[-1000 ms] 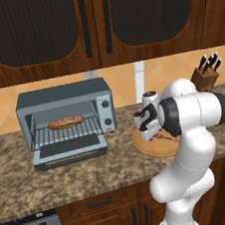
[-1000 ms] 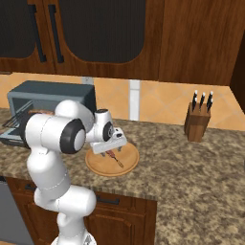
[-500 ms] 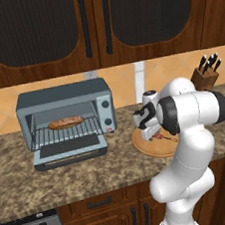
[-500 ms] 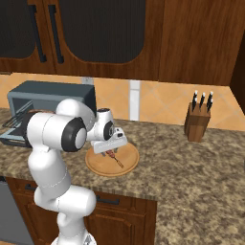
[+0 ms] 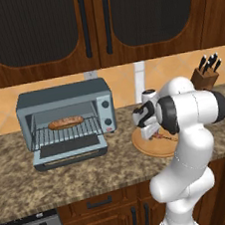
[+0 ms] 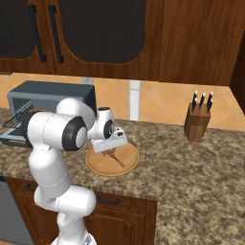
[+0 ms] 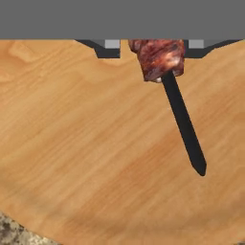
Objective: Pick up the kebab skewer and baguette bread, and place them inside the toaster oven. Close the toaster oven door and start by setting the timer.
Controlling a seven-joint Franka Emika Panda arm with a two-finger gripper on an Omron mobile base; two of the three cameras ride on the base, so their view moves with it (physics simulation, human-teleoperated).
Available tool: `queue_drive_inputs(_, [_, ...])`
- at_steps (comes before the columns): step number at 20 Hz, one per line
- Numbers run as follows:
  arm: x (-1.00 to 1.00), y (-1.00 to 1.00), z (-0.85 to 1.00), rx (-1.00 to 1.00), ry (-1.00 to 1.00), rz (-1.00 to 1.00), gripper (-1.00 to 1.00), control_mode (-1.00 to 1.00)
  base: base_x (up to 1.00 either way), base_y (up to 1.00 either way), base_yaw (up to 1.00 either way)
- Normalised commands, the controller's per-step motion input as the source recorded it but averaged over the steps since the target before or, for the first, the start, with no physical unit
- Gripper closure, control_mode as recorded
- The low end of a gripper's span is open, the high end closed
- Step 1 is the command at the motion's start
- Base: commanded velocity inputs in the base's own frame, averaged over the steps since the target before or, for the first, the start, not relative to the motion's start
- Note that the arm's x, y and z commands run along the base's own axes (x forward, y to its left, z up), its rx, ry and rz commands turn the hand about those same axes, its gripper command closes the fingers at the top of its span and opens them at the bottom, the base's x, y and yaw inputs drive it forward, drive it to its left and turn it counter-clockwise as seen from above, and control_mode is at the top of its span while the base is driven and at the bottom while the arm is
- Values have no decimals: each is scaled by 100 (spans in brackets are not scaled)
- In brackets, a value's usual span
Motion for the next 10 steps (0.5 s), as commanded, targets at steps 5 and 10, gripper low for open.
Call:
queue_drive_inputs(5, [2, 10, 68, -5, 4, 0, 100, -100, 0, 0, 0])
queue_drive_inputs(10, [-5, 17, 100, -6, 6, 1, 100, -100, 0, 0, 0])
